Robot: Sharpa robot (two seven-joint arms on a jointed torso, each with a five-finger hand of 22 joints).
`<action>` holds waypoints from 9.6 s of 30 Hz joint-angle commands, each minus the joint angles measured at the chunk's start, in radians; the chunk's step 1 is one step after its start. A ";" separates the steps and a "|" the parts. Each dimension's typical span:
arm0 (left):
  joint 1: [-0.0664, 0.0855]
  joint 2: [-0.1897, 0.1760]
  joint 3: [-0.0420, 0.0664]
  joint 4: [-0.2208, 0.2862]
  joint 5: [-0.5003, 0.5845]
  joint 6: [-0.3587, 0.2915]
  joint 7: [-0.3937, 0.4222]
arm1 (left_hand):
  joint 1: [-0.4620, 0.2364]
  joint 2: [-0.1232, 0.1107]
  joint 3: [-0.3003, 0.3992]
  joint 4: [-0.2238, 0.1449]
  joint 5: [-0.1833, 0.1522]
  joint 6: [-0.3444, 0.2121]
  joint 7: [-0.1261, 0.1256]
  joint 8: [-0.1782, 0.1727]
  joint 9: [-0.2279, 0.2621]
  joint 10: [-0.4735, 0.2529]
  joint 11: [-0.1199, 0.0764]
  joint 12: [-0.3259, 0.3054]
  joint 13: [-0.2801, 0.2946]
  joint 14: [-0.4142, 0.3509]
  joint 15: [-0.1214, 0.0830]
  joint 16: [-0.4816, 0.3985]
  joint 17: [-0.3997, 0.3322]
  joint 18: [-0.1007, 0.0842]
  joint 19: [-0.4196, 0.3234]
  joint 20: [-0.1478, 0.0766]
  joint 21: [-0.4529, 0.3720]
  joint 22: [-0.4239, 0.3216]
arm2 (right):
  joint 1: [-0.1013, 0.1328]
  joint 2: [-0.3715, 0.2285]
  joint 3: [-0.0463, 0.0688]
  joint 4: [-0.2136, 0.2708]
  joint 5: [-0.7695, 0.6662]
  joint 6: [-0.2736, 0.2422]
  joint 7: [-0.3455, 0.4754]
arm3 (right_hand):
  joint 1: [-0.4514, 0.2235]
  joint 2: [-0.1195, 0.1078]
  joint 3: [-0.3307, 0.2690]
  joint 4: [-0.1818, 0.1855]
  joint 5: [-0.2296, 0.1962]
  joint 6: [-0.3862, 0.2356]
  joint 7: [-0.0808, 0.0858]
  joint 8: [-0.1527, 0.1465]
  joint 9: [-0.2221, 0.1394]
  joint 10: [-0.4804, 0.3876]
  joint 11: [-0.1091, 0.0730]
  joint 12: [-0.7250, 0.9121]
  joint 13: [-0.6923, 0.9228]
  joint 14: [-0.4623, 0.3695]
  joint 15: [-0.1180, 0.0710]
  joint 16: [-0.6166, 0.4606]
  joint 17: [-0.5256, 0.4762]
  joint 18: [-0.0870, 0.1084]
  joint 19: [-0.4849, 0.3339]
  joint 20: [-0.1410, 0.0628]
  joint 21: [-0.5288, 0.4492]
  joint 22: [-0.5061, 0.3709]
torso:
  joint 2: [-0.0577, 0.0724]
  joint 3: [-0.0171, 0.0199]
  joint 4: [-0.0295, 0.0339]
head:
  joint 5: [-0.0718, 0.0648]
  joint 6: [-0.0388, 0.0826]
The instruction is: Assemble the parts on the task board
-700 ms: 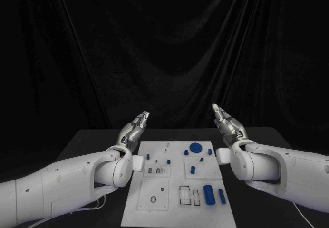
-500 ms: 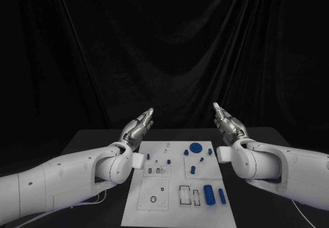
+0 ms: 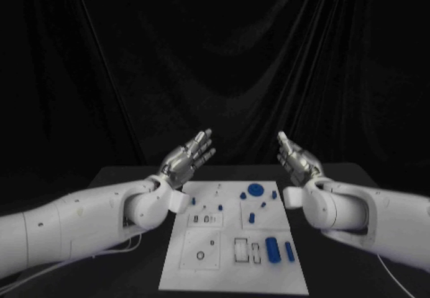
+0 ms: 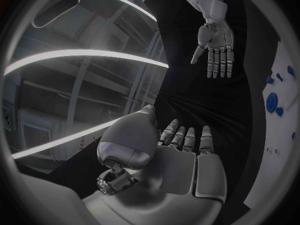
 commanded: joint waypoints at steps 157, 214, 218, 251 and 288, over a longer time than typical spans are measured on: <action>0.043 -0.120 0.000 0.061 -0.011 0.241 -0.012 | 0.163 0.003 0.075 -0.032 0.222 0.079 0.029 0.023 0.022 0.004 0.027 0.027 0.000 -0.004 0.061 -0.010 -0.007 0.000 0.003 0.076 -0.017 -0.011 | -0.013 0.300 0.002 -0.527 -2.189 0.307 -0.506 | 0.451 -0.335 0.642 -0.143 -0.036 0.756 0.105 0.111 0.127 1.053 0.095 -0.127 0.052 1.466 -0.088 1.279 1.053 -0.032 1.304 -0.019 1.203 1.054 | 0.079 -0.0182 0.0632 | -0.036 -0.143; 0.043 -0.139 0.000 0.086 -0.011 0.227 -0.035 | 0.175 0.001 0.108 -0.037 0.242 0.126 0.043 0.036 0.028 0.006 0.039 0.037 0.002 -0.004 0.060 -0.010 -0.007 0.002 0.004 0.080 -0.016 -0.010 | 0.055 0.442 0.002 -0.677 -2.118 0.254 -0.491 | 0.432 -0.313 0.667 -0.171 -0.093 0.838 0.125 0.148 0.197 1.187 0.096 -0.134 0.049 1.461 -0.089 1.269 1.050 -0.041 1.309 -0.025 1.221 1.108 | 0.101 -0.0224 0.0918 | -0.018 -0.153; 0.043 -0.139 0.000 0.087 -0.011 0.226 -0.035 | 0.175 0.001 0.108 -0.037 0.242 0.126 0.043 0.036 0.028 0.006 0.039 0.037 0.002 -0.004 0.060 -0.010 -0.007 0.002 0.004 0.080 -0.016 -0.010 | 0.055 0.455 0.002 -0.696 -2.118 0.255 -0.492 | 0.431 -0.312 0.667 -0.170 -0.094 0.837 0.125 0.147 0.198 1.186 0.096 -0.136 0.049 1.460 -0.089 1.268 1.048 -0.041 1.308 -0.024 1.220 1.108 | 0.105 -0.0235 0.0956 | -0.018 -0.147; 0.043 -0.133 0.000 0.084 -0.011 0.225 -0.032 | 0.177 0.002 0.113 -0.039 0.245 0.131 0.045 0.037 0.028 0.007 0.041 0.039 0.002 -0.004 0.061 -0.010 -0.007 0.002 0.005 0.081 -0.016 -0.010 | 0.049 0.461 0.002 -0.704 -2.118 0.280 -0.508 | 0.430 -0.311 0.669 -0.173 -0.095 0.828 0.124 0.139 0.202 1.181 0.096 -0.150 0.048 1.451 -0.087 1.256 1.033 -0.038 1.296 -0.021 1.210 1.101 | 0.119 -0.0308 0.1143 | -0.041 -0.142; 0.043 -0.125 0.000 0.072 -0.011 0.225 -0.045 | 0.179 0.001 0.132 -0.040 0.250 0.178 0.066 0.052 0.034 0.009 0.064 0.050 0.004 -0.004 0.059 -0.010 -0.007 0.002 0.006 0.086 -0.015 -0.009 | 0.036 0.460 0.002 -0.700 -2.118 0.283 -0.553 | 0.407 -0.334 0.653 -0.191 -0.129 0.472 -0.006 0.039 0.114 0.841 0.118 -0.187 0.046 1.386 -0.064 1.188 0.943 -0.023 1.225 0.003 1.133 1.068 | 0.118 -0.0330 0.1163 | -0.039 -0.156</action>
